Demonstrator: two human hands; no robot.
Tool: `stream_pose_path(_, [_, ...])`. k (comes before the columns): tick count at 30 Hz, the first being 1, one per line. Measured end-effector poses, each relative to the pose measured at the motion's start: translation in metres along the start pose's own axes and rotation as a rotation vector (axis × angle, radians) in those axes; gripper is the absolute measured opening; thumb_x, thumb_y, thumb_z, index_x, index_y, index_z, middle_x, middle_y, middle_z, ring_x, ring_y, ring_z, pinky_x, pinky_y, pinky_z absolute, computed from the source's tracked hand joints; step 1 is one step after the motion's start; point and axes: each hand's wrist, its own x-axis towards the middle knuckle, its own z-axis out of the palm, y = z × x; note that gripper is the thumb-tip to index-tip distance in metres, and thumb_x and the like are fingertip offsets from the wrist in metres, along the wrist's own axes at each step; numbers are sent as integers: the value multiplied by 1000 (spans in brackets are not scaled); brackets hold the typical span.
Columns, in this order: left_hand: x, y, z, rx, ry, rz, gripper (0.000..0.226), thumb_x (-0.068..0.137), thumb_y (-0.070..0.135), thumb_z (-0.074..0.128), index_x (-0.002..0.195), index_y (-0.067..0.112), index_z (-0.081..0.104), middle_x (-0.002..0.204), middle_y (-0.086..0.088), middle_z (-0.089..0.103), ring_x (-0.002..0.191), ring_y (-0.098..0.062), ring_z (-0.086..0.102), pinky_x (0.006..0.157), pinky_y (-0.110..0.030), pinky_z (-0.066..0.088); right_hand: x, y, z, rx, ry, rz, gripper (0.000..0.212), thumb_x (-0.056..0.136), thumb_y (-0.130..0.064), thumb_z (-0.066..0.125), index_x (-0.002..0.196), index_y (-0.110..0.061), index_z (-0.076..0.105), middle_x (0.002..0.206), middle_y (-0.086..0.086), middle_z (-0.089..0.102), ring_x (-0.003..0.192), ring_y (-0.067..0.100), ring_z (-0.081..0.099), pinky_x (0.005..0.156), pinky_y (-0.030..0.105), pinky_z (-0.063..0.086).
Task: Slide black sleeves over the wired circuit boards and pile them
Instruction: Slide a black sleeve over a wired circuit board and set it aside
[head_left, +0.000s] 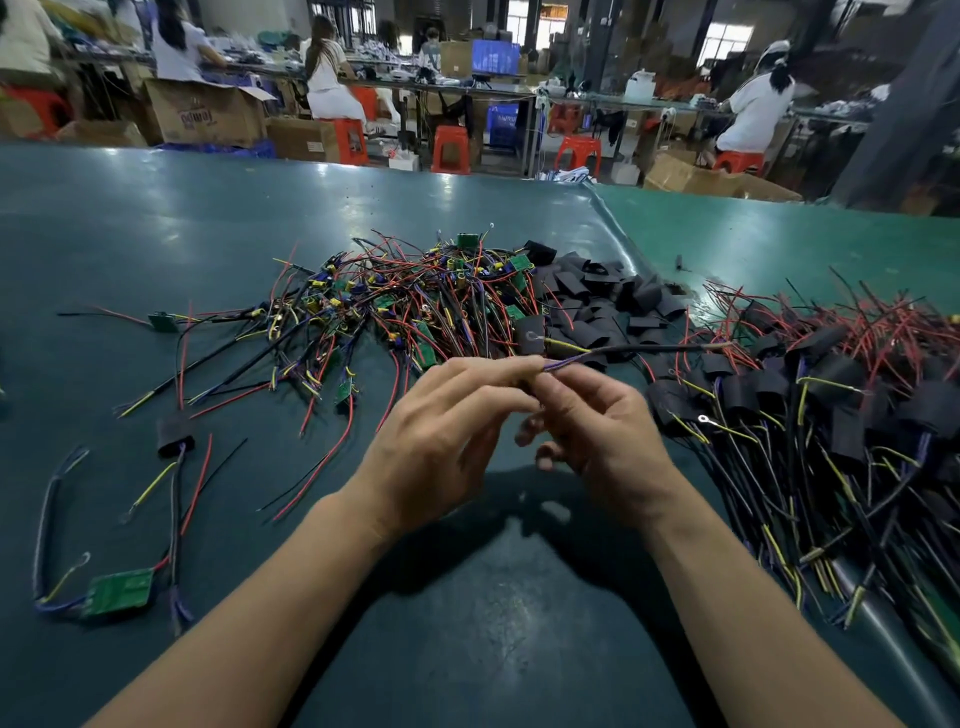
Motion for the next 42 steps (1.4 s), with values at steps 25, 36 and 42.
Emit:
stream_pose_path(25, [-11,-15,-14,-70,-478,-342,25,78,4,59,94,11,78,105,4,73,99,-21,62,90,-39,49,7,-4,-24,-136,318,22,24,96,-2,51,77,-11,62,74,10,71,56,24,68,50,25,53])
stream_pose_path(36, [-10,-19,-26,-43,-469,-508,31,84,16,77,114,19,72,106,8,71,102,-11,63,94,-27,46,6,-13,-33,-68,364,-142,11,91,-2,63,87,-10,70,85,10,70,69,25,72,62,26,56])
stream_pose_path(42, [-14,-20,-21,-153,-323,-564,36,79,2,76,112,18,72,102,10,72,95,2,65,89,-15,48,6,-15,-33,-21,418,-188,15,88,0,66,81,-12,71,79,7,73,69,22,71,62,23,56])
